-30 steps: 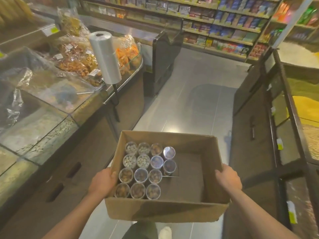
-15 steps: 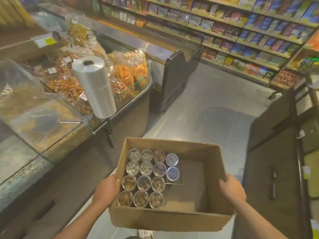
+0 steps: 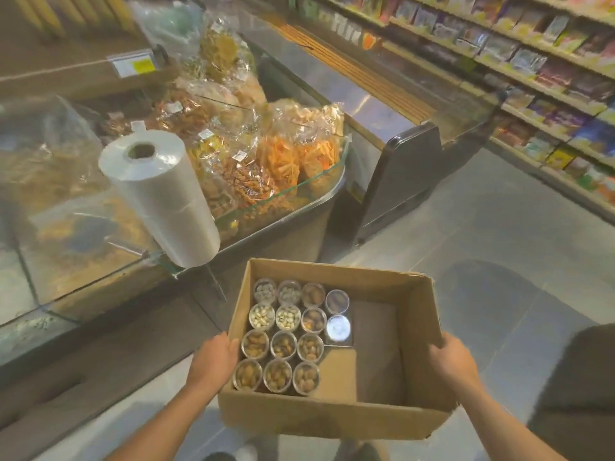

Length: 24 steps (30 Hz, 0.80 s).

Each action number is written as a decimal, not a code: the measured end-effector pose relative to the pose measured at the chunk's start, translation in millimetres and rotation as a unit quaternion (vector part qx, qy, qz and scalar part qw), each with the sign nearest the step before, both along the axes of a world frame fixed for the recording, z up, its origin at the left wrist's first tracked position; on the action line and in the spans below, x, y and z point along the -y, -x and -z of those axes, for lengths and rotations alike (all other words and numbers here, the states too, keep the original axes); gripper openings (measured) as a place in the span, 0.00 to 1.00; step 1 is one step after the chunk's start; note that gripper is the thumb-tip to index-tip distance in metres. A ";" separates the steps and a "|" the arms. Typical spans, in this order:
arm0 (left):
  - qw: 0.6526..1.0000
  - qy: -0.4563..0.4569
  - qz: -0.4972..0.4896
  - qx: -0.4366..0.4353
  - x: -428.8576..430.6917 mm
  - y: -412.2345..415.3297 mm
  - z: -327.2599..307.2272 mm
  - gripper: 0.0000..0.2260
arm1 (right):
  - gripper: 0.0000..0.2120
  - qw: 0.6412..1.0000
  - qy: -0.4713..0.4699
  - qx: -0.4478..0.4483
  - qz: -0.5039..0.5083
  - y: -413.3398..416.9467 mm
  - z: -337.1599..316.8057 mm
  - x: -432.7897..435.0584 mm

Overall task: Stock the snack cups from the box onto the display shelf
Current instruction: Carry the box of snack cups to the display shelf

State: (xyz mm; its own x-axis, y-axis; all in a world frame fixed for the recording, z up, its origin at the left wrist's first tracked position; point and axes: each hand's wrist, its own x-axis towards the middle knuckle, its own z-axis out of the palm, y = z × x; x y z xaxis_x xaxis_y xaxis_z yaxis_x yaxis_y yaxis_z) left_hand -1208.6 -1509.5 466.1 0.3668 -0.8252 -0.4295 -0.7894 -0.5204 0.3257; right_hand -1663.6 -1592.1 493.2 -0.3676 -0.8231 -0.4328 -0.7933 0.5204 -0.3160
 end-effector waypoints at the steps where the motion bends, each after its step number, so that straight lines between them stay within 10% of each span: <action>1: 1.000 -0.009 -0.020 0.005 6.2 12.3 3.5 0.16 | 0.05 1.000 -0.006 0.003 -0.019 7.4 3.7 23.9; 13: 0.970 -0.040 -0.237 -0.031 66.7 147.2 51.2 0.16 | 0.08 0.973 -0.070 -0.017 -0.218 38.0 48.5 255.5; 24: 0.943 -0.050 -0.327 -0.042 109.9 158.9 204.8 0.16 | 0.07 0.961 -0.051 -0.014 -0.273 3.6 243.8 340.9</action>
